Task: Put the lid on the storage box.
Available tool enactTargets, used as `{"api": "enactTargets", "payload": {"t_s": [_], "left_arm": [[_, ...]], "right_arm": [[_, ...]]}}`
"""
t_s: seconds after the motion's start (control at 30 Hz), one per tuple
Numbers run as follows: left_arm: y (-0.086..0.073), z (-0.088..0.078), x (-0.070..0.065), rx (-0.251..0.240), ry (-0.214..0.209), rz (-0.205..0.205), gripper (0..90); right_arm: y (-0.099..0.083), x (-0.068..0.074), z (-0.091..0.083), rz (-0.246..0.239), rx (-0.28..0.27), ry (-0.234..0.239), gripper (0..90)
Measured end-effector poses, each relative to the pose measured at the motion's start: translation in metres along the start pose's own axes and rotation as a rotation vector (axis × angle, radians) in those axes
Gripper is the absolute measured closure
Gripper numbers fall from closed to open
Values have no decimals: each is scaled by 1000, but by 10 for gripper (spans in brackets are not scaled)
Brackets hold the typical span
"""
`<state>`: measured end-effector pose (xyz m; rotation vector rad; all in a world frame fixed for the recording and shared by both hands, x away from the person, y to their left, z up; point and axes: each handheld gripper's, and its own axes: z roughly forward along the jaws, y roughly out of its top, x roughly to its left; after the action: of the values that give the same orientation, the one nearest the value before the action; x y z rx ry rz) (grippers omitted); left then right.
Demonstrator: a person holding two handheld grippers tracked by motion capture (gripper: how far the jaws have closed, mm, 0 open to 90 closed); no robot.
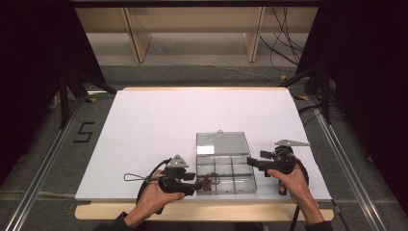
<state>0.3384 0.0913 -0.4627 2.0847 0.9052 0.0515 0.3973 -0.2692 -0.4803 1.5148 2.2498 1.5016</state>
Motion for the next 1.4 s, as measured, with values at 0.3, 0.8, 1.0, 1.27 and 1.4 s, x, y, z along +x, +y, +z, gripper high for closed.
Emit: {"api": "enactTargets", "payload": {"t_s": [0.3, 0.8, 1.0, 1.27, 1.4], "left_arm": [[0, 2, 4, 8, 7, 12, 559], [-1, 6, 7, 6, 28, 17, 564], [0, 6, 7, 8, 32, 13, 569], [0, 7, 7, 3, 31, 7, 571], [0, 7, 7, -2, 30, -10, 571]], "right_arm": [[10, -8, 10, -16, 3, 17, 166], [15, -12, 27, -16, 19, 40, 170], [18, -7, 28, 21, 24, 66, 168], [21, -13, 37, -22, 39, 51, 167], [22, -12, 42, -28, 46, 60, 167]]}}
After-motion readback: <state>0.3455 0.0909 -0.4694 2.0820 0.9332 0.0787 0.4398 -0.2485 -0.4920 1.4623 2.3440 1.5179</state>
